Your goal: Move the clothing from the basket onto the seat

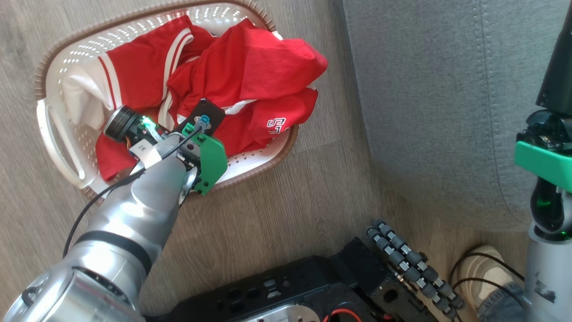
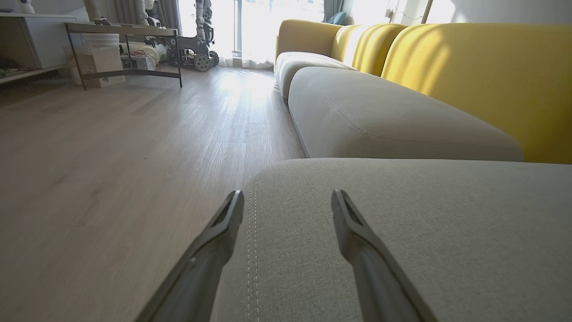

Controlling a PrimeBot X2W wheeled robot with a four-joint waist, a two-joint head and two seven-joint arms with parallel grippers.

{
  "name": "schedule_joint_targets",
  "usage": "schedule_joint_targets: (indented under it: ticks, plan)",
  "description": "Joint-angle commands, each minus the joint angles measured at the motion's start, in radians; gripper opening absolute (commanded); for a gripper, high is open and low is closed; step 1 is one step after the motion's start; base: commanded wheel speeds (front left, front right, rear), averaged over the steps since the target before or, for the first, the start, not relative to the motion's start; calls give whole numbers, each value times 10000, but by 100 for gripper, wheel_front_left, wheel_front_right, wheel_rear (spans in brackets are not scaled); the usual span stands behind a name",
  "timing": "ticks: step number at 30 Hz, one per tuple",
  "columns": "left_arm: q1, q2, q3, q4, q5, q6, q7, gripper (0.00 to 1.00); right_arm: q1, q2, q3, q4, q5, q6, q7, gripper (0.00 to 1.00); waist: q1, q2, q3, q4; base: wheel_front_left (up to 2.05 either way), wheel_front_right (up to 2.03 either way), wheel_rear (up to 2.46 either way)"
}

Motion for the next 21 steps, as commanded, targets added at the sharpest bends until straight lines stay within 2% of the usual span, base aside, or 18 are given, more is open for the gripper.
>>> schedule_joint_targets:
  ticks: [1,10,21]
  plan:
    - [223,101,20,-144,-114,-10,-17,0,113,-37,136,-235,56,-4,-49,100,-1,0,-96,2,0,0,0]
    - [578,101,-98,-806,-697,-111,-539,0,127,-37,127,84,92,-4,-49,100,-1,0,-952,193,0,0,0]
    - [1373,100,-363,-2063,-2026,-98,-1208,0,601,-37,334,982,-223,-4,-49,100,-1,0,-3219,940,0,0,0]
